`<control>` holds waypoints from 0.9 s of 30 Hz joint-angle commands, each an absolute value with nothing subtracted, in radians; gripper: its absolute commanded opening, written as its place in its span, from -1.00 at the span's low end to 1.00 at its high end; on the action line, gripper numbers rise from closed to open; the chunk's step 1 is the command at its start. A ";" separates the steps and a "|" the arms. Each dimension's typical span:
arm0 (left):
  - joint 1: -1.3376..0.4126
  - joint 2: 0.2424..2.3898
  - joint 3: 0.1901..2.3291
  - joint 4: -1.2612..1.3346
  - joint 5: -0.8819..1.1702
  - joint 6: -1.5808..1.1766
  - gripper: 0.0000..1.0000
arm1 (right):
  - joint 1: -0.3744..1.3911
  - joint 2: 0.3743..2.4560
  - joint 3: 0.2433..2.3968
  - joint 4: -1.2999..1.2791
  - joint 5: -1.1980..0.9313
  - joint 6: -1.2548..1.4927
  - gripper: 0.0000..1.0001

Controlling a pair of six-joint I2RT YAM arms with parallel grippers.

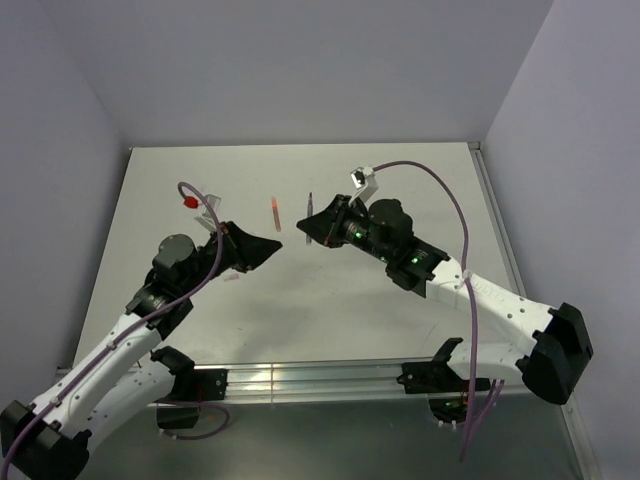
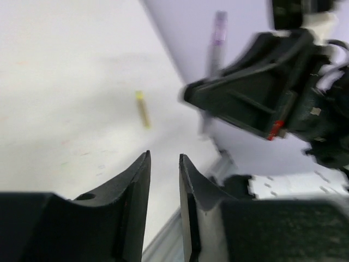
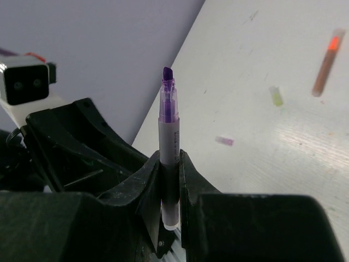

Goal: Insert the pens into the pen caps

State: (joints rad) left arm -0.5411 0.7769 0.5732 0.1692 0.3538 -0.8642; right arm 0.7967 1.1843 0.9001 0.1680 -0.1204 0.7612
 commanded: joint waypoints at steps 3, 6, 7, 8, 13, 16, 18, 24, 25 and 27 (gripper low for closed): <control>-0.537 0.752 0.725 -0.363 -0.068 -0.738 -0.32 | 0.686 1.083 0.832 0.152 -0.143 0.753 -1.00; -0.537 0.813 0.779 -0.558 -0.244 -0.779 -0.29 | 0.652 1.032 0.795 0.106 -0.160 0.730 -1.00; -0.537 0.828 0.787 -0.586 -0.273 -0.790 -0.28 | 0.650 1.007 0.781 0.077 -0.161 0.723 -1.00; -0.537 0.853 0.788 -0.622 -0.294 -0.799 -0.30 | 0.647 0.994 0.773 0.062 -0.160 0.715 -1.00; -0.537 1.000 0.802 -0.646 -0.311 -0.744 -0.26 | 0.623 0.957 0.723 0.025 -0.205 0.687 -1.00; -0.537 1.101 0.876 -0.698 -0.285 -0.713 -0.19 | 0.603 0.962 0.709 0.025 -0.244 0.673 -1.00; -0.538 1.153 0.905 -0.719 -0.282 -0.756 -0.20 | 0.597 0.963 0.704 0.026 -0.261 0.666 -1.00; -0.537 1.183 0.835 -0.692 -0.348 -1.176 -0.18 | 0.578 0.979 0.701 0.029 -0.291 0.644 -1.00; -0.537 1.177 0.806 -0.668 -0.362 -1.249 -0.17 | 0.575 0.980 0.703 0.031 -0.298 0.643 -1.00; -0.538 1.172 0.772 -0.618 -0.365 -1.437 -0.13 | 0.569 0.977 0.703 0.031 -0.313 0.641 -1.00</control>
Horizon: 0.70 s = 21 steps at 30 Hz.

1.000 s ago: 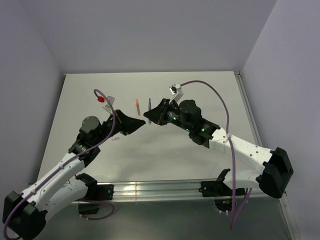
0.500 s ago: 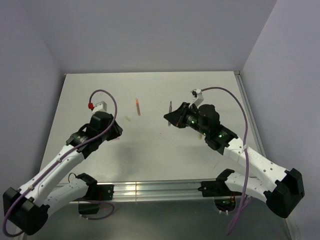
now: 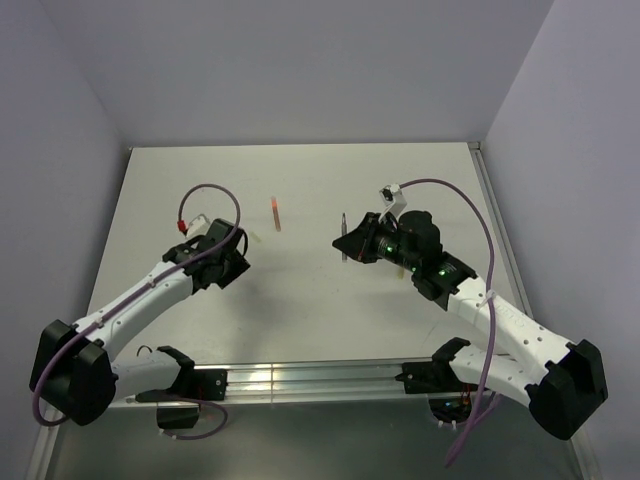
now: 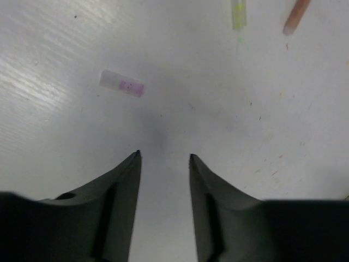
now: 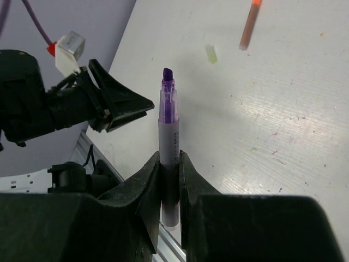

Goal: Insert the pens into the pen caps

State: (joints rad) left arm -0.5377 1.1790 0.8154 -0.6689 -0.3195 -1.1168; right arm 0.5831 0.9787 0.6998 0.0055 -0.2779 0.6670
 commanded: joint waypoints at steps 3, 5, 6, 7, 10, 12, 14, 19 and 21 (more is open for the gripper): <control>-0.543 1.206 0.755 -0.584 -0.403 -1.636 0.05 | 0.558 0.973 0.704 0.028 -0.336 0.641 -1.00; -0.563 1.258 0.781 -0.630 -0.474 -1.759 0.02 | 0.554 0.969 0.707 0.022 -0.351 0.637 -1.00; -0.568 1.275 0.790 -0.632 -0.483 -1.775 0.00 | 0.549 0.965 0.712 0.015 -0.357 0.632 -1.00; -0.568 1.301 0.804 -0.635 -0.492 -1.807 0.00 | 0.548 0.962 0.712 0.008 -0.360 0.626 -1.00; -0.569 1.336 0.821 -0.638 -0.511 -1.838 -0.03 | 0.543 0.953 0.715 -0.018 -0.364 0.612 -1.00; -0.568 1.361 0.830 -0.673 -0.520 -1.893 -0.15 | 0.538 0.950 0.713 -0.020 -0.371 0.612 -1.00; -0.563 1.397 0.845 -0.701 -0.537 -1.946 -0.21 | 0.537 0.945 0.710 -0.020 -0.376 0.614 -1.00; -0.545 1.402 0.792 -0.637 -0.519 -1.987 -0.15 | 0.538 0.934 0.701 -0.021 -0.374 0.611 -1.00; -0.531 1.422 0.811 -0.656 -0.526 -1.985 -0.13 | 0.538 0.934 0.698 -0.021 -0.374 0.612 -1.00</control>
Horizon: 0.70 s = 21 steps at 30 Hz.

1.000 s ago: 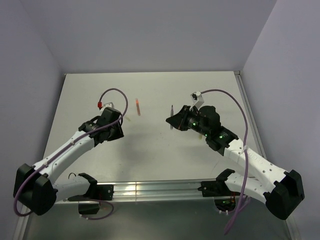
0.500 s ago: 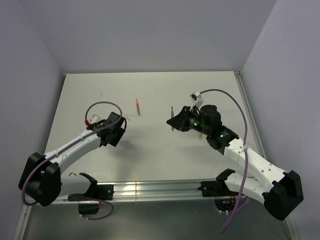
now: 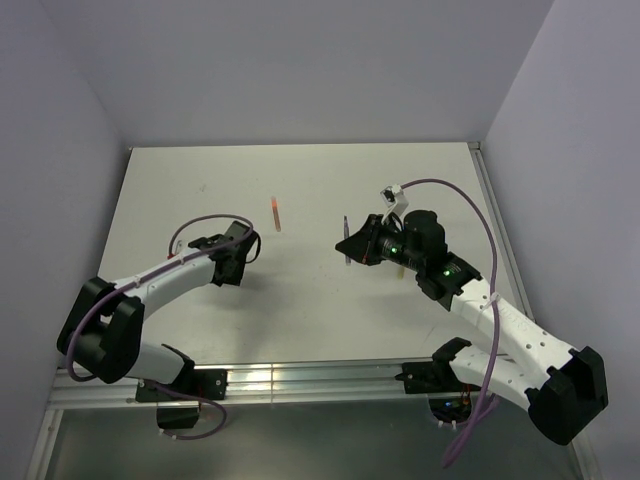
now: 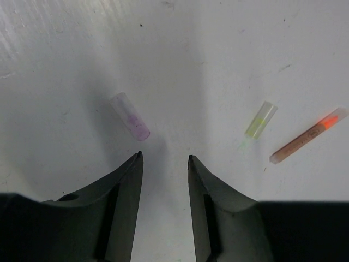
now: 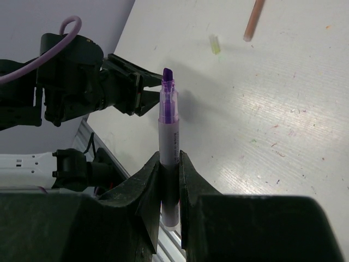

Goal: Insert the pens into the pen caps

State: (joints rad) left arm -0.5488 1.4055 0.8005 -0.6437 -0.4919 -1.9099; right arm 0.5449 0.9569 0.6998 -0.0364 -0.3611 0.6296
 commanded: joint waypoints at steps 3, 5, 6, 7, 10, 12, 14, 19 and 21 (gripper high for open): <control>-0.523 1.427 0.821 -0.698 -0.535 -2.002 -0.13 | 0.537 0.939 0.698 -0.020 -0.376 0.611 -1.00; -0.517 1.416 0.807 -0.684 -0.532 -2.005 -0.13 | 0.538 0.943 0.699 -0.020 -0.379 0.609 -1.00; -0.515 1.410 0.795 -0.681 -0.529 -2.003 -0.14 | 0.538 0.945 0.699 -0.018 -0.379 0.609 -1.00; -0.511 1.410 0.790 -0.681 -0.523 -2.002 -0.14 | 0.538 0.948 0.699 -0.018 -0.379 0.609 -1.00; -0.506 1.411 0.767 -0.672 -0.517 -2.003 -0.16 | 0.540 0.948 0.698 -0.017 -0.380 0.609 -1.00; -0.502 1.417 0.753 -0.660 -0.512 -2.008 -0.17 | 0.538 0.948 0.698 -0.014 -0.383 0.609 -1.00; -0.497 1.425 0.753 -0.661 -0.511 -2.006 -0.17 | 0.537 0.950 0.695 -0.014 -0.385 0.609 -1.00; -0.473 1.430 0.732 -0.629 -0.503 -1.990 -0.16 | 0.537 0.946 0.692 -0.014 -0.385 0.607 -1.00; -0.456 1.442 0.730 -0.601 -0.486 -1.958 -0.15 | 0.535 0.945 0.692 -0.012 -0.385 0.607 -1.00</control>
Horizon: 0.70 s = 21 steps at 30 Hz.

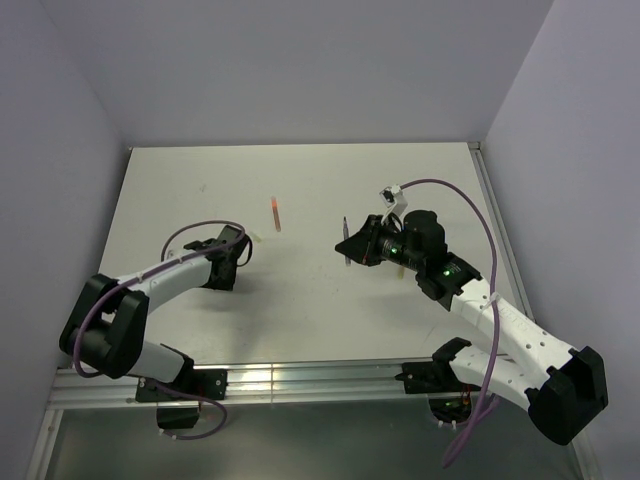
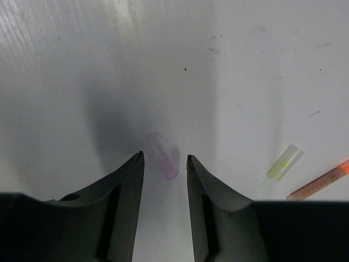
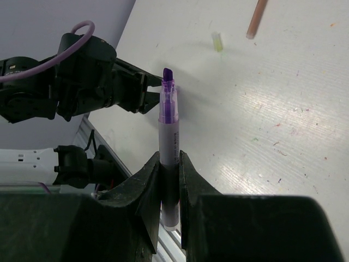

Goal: Insert the pens into the pen caps

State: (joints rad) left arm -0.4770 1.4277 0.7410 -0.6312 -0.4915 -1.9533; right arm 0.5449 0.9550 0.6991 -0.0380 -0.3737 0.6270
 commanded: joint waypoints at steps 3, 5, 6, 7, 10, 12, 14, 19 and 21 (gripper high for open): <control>-0.434 1.471 0.750 -0.601 -0.473 -1.931 -0.17 | 0.535 0.945 0.689 -0.012 -0.387 0.606 -1.00; -0.430 1.485 0.759 -0.603 -0.466 -1.924 -0.18 | 0.532 0.945 0.687 -0.012 -0.387 0.606 -1.00; -0.430 1.499 0.770 -0.600 -0.462 -1.907 -0.18 | 0.532 0.945 0.687 -0.012 -0.387 0.606 -1.00; -0.430 1.508 0.778 -0.606 -0.460 -1.901 -0.19 | 0.531 0.945 0.687 -0.012 -0.387 0.606 -1.00; -0.428 1.549 0.819 -0.624 -0.453 -1.865 -0.22 | 0.528 0.942 0.686 -0.012 -0.387 0.606 -1.00; -0.428 1.580 0.847 -0.647 -0.446 -1.841 -0.24 | 0.526 0.942 0.686 -0.012 -0.387 0.606 -1.00; -0.428 1.595 0.859 -0.664 -0.433 -1.819 -0.24 | 0.525 0.942 0.686 -0.011 -0.388 0.606 -1.00; -0.428 1.628 0.871 -0.686 -0.425 -1.754 -0.23 | 0.522 0.942 0.681 -0.006 -0.397 0.607 -1.00; -0.428 1.658 0.894 -0.712 -0.426 -1.708 -0.24 | 0.519 0.937 0.680 -0.006 -0.399 0.607 -1.00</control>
State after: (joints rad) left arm -0.4305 1.6020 0.8810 -0.6422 -0.4641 -1.7844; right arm 0.5293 0.9550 0.6933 -0.0380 -0.3870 0.6250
